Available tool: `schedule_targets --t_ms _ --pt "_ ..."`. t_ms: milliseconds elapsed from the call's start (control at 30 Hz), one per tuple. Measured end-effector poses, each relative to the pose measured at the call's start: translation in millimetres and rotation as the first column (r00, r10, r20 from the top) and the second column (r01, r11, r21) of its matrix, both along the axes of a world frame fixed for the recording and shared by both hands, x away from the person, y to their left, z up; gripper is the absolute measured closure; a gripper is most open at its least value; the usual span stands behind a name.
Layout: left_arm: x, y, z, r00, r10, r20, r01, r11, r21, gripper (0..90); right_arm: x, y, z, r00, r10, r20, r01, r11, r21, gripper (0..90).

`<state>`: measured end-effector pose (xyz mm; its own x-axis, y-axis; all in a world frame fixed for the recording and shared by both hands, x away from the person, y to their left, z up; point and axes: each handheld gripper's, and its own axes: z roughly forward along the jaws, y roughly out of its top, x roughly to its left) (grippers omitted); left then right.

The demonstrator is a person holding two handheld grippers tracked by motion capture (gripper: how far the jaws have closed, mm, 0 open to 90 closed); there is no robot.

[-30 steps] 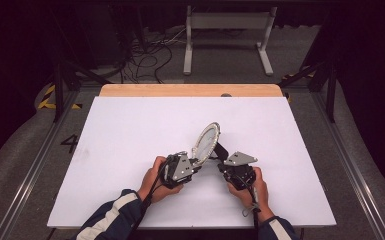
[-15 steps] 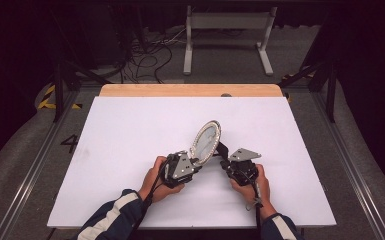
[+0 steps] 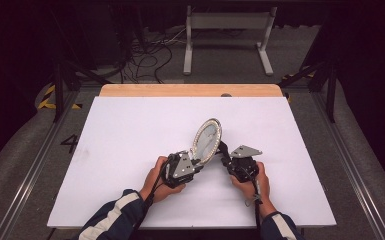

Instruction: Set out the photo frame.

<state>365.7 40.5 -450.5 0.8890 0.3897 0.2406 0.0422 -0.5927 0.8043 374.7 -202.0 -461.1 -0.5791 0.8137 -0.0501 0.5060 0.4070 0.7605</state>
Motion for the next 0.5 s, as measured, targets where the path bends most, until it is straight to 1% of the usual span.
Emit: schedule_targets --t_ms 133,233,267,300,367,400,433,500 --pt "0.4 0.4 -0.3 1.0 -0.002 -0.007 0.002 1.0 0.003 74.7 1.0 0.3 -0.1 1.0 -0.002 0.005 0.002 1.0 -0.006 89.3" --pt "-2.4 4.0 4.3 0.9999 -0.014 0.007 0.014 0.9997 -0.019 74.0 -1.7 1.5 -0.1 0.9999 -0.002 0.015 0.002 0.9998 -0.018 86.2" --pt "-2.4 4.0 4.3 0.9999 -0.014 0.007 0.014 0.9997 -0.019 73.3 -1.7 1.5 -0.1 0.9999 -0.002 0.015 0.002 0.9998 -0.018 86.2" --pt "-4.6 6.8 7.1 0.9998 -0.013 0.013 0.013 0.9997 -0.021 73.3 -3.2 1.4 0.0 0.9998 -0.001 0.02 0.001 0.9998 -0.022 85.6" --pt "-7.3 13.1 12.1 0.9997 -0.016 0.02 0.016 0.9993 -0.032 72.6 -9.6 1.3 1.4 0.9988 0.003 0.05 -0.002 0.9998 -0.021 84.3" --pt "-10.0 23.0 18.3 0.9996 -0.009 0.026 0.011 0.9986 -0.052 71.7 -15.2 2.3 2.9 0.998 0.008 0.062 -0.008 1.0 -0.002 81.0" --pt "-10.0 23.0 18.3 0.9996 -0.009 0.026 0.011 0.9986 -0.052 71.5 -15.2 2.3 2.9 0.998 0.008 0.062 -0.008 1.0 -0.002 81.0" --pt "-11.8 36.4 24.4 0.9997 0.004 0.022 -0.002 0.9975 -0.071 71.2 -21.0 6.1 4.8 0.9969 0.019 0.077 -0.019 0.9998 0.007 78.4"
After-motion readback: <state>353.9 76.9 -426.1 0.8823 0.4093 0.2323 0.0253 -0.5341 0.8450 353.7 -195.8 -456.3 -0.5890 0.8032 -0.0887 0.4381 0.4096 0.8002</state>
